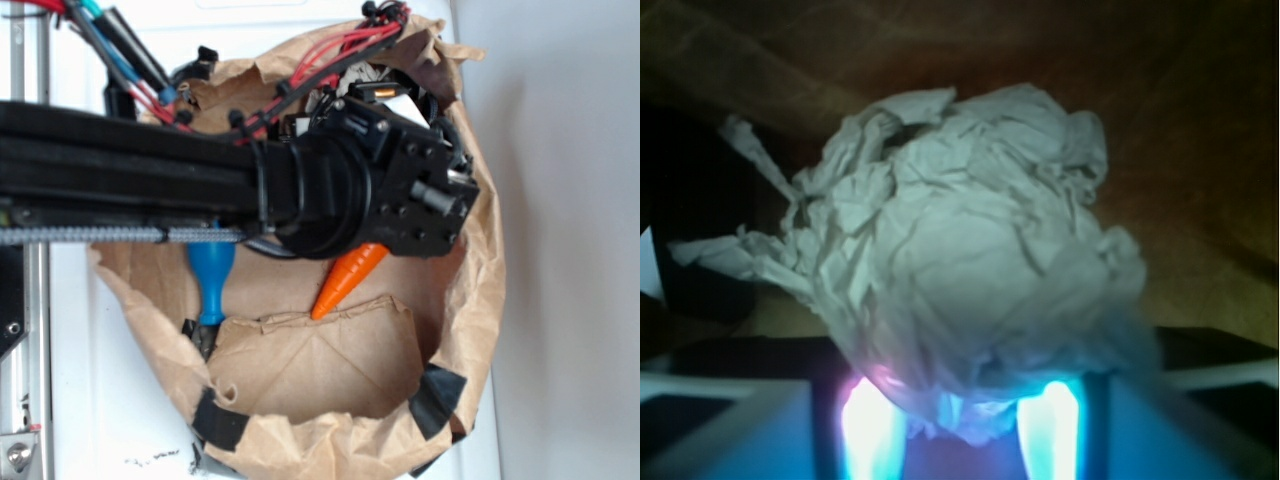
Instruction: Grab the white paper.
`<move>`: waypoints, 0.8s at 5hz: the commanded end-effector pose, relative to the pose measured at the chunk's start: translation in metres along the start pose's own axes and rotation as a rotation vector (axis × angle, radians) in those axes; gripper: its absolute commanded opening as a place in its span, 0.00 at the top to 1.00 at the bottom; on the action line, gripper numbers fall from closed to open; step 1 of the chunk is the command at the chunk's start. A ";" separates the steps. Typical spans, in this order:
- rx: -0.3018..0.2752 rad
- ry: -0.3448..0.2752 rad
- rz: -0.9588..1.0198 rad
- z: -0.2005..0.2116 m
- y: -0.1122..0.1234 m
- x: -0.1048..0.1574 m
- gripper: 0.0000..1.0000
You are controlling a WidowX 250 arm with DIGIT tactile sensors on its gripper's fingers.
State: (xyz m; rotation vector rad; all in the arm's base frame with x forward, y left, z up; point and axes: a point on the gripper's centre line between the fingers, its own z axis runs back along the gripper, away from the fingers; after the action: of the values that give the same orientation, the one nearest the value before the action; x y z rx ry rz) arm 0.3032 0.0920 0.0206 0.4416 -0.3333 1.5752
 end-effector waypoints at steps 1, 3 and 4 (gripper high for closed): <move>-0.103 0.105 -0.019 0.051 0.003 0.014 1.00; -0.125 0.245 -0.033 0.092 0.017 0.027 1.00; -0.127 0.252 -0.036 0.095 0.022 0.028 1.00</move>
State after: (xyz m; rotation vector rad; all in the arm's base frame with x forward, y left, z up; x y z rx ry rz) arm 0.2863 0.0607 0.0932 0.1907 -0.1651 1.5070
